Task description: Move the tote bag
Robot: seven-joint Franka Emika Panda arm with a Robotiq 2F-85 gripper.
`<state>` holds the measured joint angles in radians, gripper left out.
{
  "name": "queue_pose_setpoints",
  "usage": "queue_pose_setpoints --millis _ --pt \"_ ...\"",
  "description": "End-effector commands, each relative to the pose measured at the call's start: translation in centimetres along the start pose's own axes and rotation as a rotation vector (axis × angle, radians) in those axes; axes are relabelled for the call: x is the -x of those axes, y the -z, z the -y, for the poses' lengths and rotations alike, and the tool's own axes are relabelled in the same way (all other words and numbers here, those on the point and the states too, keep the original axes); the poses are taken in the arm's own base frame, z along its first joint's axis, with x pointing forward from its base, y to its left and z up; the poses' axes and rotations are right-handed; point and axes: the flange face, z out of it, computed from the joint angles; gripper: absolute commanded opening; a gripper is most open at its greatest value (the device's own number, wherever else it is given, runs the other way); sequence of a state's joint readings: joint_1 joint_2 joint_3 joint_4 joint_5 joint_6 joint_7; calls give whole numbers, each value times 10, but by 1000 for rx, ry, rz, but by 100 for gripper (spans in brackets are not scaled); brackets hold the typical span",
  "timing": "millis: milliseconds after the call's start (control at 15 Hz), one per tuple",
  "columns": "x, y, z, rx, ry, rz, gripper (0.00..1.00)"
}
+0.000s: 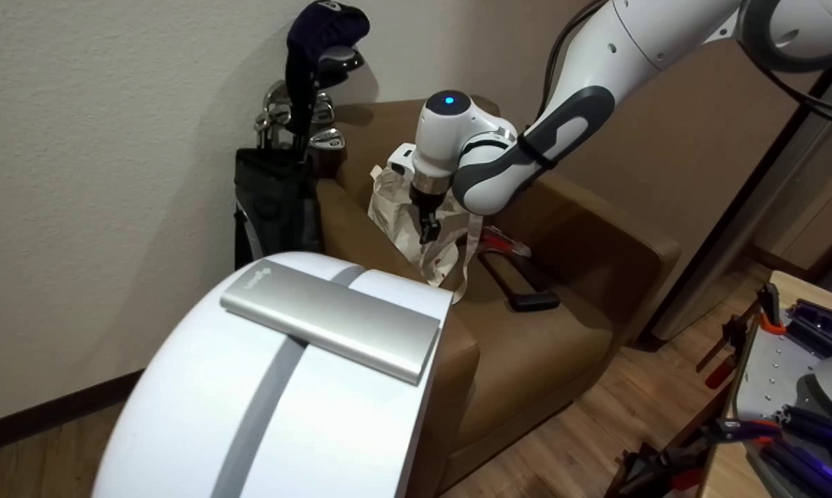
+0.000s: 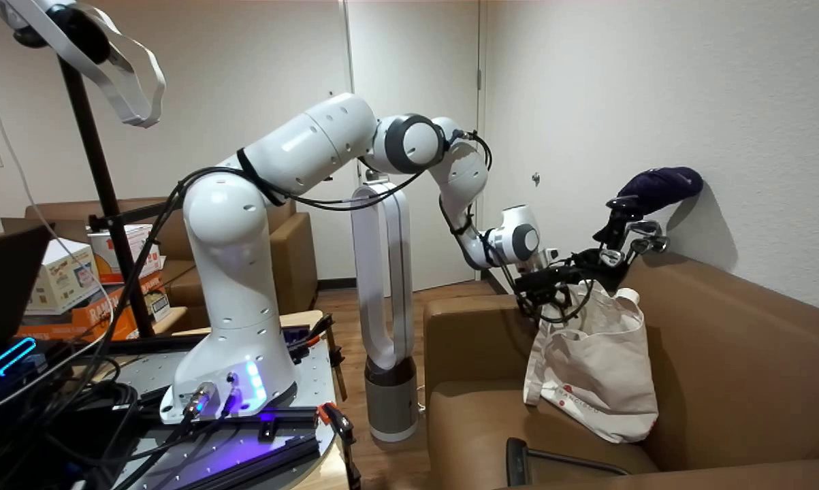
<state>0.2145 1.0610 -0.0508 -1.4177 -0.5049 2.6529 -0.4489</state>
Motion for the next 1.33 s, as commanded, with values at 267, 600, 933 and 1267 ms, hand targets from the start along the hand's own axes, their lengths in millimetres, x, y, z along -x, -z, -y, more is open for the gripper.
queue_pose_setpoints --millis 267,600,933,1267 --pt "3 -3 -5 14 30 -28 22" --pt "6 -3 -7 11 35 -24 2" --pt "-3 10 2 -69 253 -31 5" --pt "0 21 7 -155 499 28 5"
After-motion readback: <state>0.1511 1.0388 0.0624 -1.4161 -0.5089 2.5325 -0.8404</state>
